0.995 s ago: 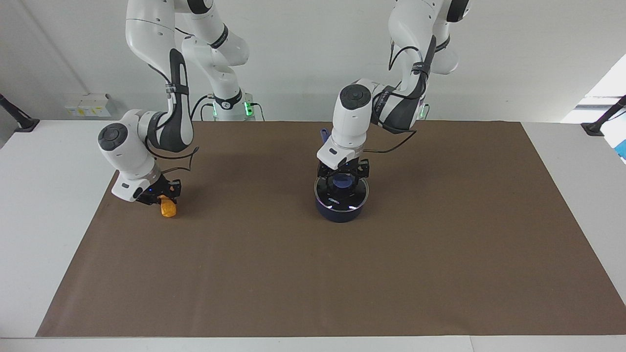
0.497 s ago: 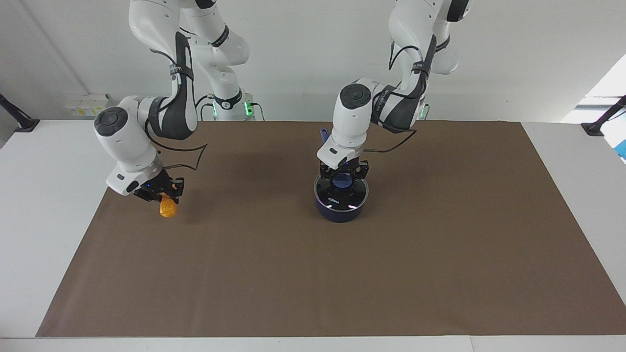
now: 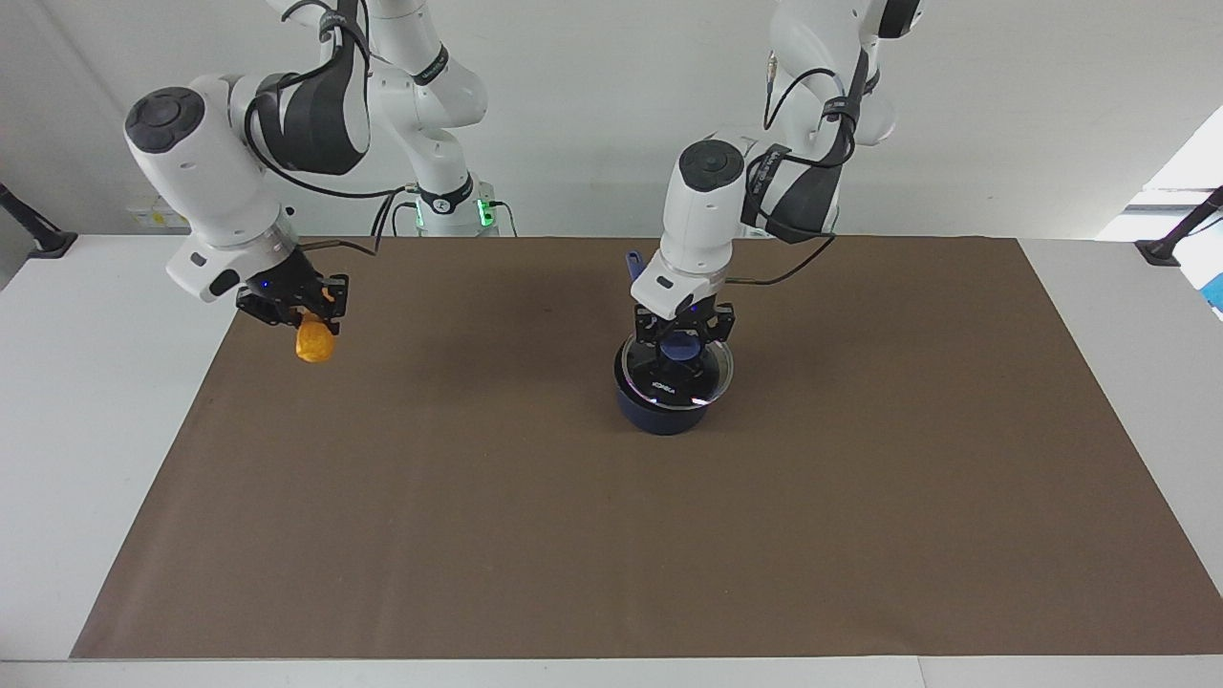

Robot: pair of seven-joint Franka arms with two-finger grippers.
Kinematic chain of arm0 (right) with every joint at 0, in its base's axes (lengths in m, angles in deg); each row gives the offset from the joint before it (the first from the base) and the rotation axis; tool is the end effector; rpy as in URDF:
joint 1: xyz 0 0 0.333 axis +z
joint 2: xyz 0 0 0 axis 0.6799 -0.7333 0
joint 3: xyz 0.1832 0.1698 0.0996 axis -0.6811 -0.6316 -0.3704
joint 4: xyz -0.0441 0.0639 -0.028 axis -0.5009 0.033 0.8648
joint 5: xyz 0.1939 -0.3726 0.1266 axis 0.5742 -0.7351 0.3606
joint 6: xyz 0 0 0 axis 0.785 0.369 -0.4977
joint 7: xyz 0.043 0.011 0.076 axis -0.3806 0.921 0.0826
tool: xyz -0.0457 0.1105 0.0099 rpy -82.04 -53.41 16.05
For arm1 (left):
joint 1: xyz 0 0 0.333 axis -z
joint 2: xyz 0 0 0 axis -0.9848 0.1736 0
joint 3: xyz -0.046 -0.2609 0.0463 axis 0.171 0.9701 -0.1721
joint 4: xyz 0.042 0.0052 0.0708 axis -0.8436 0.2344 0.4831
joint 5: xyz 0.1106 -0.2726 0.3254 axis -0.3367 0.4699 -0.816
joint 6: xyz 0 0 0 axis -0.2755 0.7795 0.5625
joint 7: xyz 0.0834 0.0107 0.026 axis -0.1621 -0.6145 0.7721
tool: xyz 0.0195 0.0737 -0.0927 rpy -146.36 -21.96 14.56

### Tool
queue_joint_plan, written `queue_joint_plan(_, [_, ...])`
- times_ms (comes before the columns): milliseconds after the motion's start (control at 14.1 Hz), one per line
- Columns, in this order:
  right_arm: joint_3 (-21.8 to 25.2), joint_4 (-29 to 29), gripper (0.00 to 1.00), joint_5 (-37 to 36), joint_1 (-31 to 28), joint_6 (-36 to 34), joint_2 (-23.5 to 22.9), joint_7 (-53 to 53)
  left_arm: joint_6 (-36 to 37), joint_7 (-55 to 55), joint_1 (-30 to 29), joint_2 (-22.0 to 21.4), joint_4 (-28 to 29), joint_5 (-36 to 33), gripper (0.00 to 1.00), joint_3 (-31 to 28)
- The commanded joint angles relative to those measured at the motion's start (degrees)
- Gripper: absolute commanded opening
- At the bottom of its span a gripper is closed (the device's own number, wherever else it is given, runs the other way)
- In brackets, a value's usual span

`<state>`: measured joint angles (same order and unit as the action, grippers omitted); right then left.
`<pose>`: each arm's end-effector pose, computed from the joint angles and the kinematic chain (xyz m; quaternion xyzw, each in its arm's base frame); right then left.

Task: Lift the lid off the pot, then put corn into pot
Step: 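Lift the lid off with the left gripper while the right gripper lifts the corn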

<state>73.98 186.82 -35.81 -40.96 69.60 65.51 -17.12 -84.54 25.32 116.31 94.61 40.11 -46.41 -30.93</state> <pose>0.6133 -0.0369 0.4560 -0.9976 -0.0633 0.0297 0.0010 0.5509 -0.3835 0.3717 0.9997 -0.0094 0.0206 0.0119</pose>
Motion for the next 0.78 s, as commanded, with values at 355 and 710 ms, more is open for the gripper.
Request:
queue_joint_plan(355, [-0.6, -2.5, 0.00, -3.0, 14.2, -1.6, -3.0, 19.9, 3.7, -9.8, -12.1, -4.3, 0.4, -0.6, 0.00, 0.1])
queue_joint_plan(710, [-1.2, -15.2, 0.00, -1.4, 23.8, -2.6, -14.7, 32.5, 3.7, -20.8, -22.0, -4.3, 1.3, -0.5, 0.00, 0.1])
